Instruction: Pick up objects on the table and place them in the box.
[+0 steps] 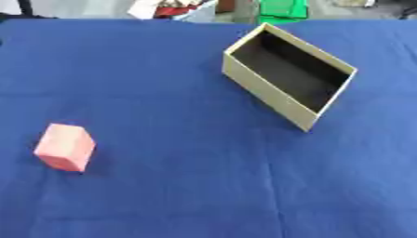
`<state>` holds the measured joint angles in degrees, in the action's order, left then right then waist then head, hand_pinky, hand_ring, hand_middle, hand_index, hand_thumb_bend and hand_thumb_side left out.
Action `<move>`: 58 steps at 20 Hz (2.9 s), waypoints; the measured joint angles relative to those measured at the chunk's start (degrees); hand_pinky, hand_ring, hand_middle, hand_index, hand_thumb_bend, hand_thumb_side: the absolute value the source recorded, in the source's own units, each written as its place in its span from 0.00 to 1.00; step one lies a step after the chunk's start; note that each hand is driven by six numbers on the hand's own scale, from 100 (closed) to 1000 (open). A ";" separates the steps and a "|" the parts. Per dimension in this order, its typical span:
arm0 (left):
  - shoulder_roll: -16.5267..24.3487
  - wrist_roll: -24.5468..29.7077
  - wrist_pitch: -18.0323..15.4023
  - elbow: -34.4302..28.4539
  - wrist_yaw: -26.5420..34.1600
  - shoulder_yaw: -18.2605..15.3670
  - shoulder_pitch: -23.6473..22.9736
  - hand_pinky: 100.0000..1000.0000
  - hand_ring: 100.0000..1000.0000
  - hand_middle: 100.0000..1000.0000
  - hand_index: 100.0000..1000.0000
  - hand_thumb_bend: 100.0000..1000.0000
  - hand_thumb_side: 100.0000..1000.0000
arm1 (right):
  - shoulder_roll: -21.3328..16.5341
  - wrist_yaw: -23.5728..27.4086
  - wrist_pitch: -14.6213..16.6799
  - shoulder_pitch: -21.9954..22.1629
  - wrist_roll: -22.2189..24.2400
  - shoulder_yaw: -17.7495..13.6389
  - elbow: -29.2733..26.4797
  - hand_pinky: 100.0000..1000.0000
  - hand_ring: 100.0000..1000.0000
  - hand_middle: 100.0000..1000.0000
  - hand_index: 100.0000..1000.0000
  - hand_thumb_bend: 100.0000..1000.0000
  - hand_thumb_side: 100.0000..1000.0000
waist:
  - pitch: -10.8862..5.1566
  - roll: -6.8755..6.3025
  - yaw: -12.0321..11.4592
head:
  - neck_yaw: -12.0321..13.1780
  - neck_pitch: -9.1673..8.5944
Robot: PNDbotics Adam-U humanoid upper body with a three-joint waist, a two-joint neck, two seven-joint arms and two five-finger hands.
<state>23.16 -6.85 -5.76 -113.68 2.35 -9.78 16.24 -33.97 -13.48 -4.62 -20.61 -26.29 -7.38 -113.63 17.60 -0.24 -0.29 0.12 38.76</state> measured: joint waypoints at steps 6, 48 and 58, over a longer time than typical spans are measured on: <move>0.20 -0.05 -0.05 0.00 -0.19 0.00 -0.10 0.64 0.72 0.77 0.88 0.00 0.77 | 0.00 0.00 0.00 0.01 0.00 0.00 0.00 0.79 0.77 0.76 0.81 0.00 0.94 | -0.32 -0.04 0.00 | -0.27 0.46; 38.89 29.39 -2.90 -0.08 -27.12 15.71 -0.58 0.77 0.81 0.84 0.91 0.59 0.50 | -1.65 -0.53 -0.12 0.47 0.76 0.71 0.01 0.79 0.77 0.76 0.81 0.00 0.94 | -1.70 -0.67 -0.52 | -1.76 0.40; 38.88 38.21 2.44 -0.02 -26.21 17.33 0.37 0.77 0.82 0.88 0.96 0.49 0.47 | -1.64 -0.53 -0.20 0.46 0.83 0.73 0.01 0.79 0.77 0.76 0.81 0.00 0.94 | -1.70 -0.68 -0.25 | -1.59 -0.04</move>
<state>62.04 31.35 -3.32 -113.70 -23.86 7.55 16.61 -35.61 -14.00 -4.81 -20.15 -25.46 -6.64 -113.62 15.90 -0.92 -0.53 -1.47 38.72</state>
